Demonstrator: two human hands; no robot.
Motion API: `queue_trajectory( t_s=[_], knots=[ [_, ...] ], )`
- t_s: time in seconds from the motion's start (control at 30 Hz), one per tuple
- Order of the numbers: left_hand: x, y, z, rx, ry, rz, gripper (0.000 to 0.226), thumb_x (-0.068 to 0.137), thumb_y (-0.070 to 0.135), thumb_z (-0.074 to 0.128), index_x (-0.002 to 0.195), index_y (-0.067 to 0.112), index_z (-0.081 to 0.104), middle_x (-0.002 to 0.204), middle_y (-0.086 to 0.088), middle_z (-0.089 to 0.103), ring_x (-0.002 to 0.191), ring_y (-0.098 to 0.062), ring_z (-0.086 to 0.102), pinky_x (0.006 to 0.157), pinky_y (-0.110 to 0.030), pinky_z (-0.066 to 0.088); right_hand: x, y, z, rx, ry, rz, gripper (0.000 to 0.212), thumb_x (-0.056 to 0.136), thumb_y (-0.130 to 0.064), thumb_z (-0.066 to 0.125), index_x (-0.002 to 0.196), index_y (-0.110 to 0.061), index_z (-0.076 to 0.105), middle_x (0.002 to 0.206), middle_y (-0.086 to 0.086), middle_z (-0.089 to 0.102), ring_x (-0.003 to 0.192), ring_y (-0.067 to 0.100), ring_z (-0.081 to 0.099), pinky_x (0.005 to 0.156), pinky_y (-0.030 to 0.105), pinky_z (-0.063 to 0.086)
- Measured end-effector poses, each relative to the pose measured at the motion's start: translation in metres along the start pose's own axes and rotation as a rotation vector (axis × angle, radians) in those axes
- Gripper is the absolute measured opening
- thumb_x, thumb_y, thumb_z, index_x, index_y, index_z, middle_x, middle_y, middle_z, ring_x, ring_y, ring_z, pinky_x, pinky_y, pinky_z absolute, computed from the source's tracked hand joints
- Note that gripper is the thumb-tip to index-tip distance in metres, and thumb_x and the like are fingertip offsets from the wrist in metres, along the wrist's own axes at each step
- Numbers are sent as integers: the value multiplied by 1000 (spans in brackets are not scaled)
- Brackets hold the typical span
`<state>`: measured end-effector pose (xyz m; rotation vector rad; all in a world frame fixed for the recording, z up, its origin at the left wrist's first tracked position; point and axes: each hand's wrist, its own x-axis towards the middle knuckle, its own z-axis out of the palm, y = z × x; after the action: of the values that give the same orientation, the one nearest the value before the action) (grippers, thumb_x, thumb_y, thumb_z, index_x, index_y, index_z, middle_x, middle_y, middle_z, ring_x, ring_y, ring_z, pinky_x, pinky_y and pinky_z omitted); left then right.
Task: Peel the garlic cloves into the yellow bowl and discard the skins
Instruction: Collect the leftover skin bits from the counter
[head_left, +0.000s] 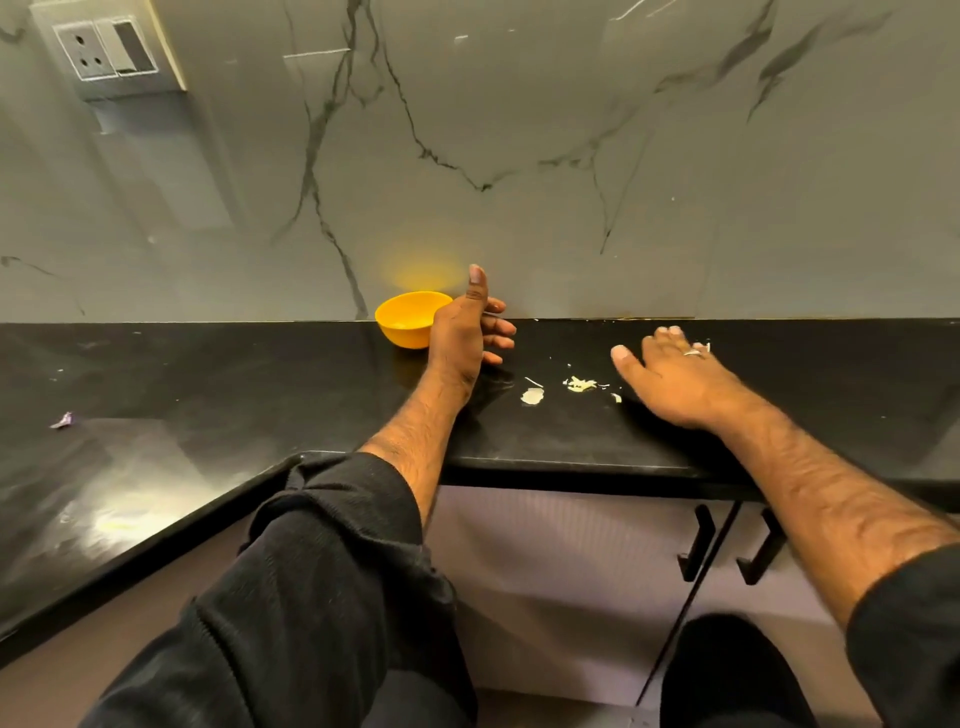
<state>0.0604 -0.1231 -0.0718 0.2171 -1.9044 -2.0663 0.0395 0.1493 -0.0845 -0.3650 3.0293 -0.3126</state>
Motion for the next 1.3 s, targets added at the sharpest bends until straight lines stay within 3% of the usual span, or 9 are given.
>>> queue_trajectory(
  t_s=[0.23,0.33,0.43,0.5,0.57,0.63,0.73,1.03,1.3],
  knots=[
    [-3,-3,2,83,14,58,80,102,74,37,114,2,71,103,-23,77,82,-28,71,62,-31,52,-19,-67,2,23,-82,-323,73,110,-59,18,168,-14,16,176,4,7,162,14,0,132,39,4],
    [-4,-3,-2,61,39,63,79,105,71,36,115,1,72,103,-20,78,87,-26,73,66,-31,51,-23,-63,-14,391,-139,-391,49,113,-44,35,156,-24,50,162,-7,47,150,6,38,124,26,26],
    [-4,-3,-5,37,48,66,79,105,69,36,117,0,71,104,-19,79,89,-24,72,69,-32,50,-20,-27,-23,521,188,-301,30,107,-33,56,126,-22,76,128,-7,72,122,9,62,105,22,45],
    [-3,-4,-4,49,35,70,78,105,70,36,118,1,71,105,-18,79,90,-24,72,72,-33,49,-9,5,-23,286,421,-55,25,100,-27,59,116,-20,78,121,8,69,118,29,62,100,37,50],
    [-3,-3,-1,67,19,73,81,102,74,37,117,3,72,106,-17,79,92,-24,71,74,-35,48,-7,23,-26,75,397,202,28,95,-26,58,115,-22,76,123,15,61,117,39,59,95,45,53],
    [-3,-3,1,84,6,73,86,94,79,37,117,4,72,106,-16,79,92,-24,71,75,-35,47,-9,18,-28,-46,322,279,29,91,-21,58,113,-18,76,117,15,62,107,38,61,87,44,55],
    [-4,-3,-1,67,8,85,82,99,75,36,117,3,71,105,-17,79,91,-24,71,75,-36,48,-15,-7,-29,-168,290,216,25,90,-23,61,109,-8,71,100,9,58,91,30,56,78,41,57],
    [-7,1,1,80,-4,81,83,88,81,37,110,10,73,105,-16,79,91,-23,71,77,-38,47,-41,-51,-23,-216,245,39,15,91,-24,66,103,-15,70,95,2,56,87,24,52,73,39,50],
    [-11,2,-1,86,7,78,83,88,81,37,110,9,73,103,-14,80,92,-24,72,79,-39,48,-41,-60,-25,151,181,-291,23,91,-15,65,100,-29,80,103,-9,75,102,15,68,95,34,55]
  ],
)
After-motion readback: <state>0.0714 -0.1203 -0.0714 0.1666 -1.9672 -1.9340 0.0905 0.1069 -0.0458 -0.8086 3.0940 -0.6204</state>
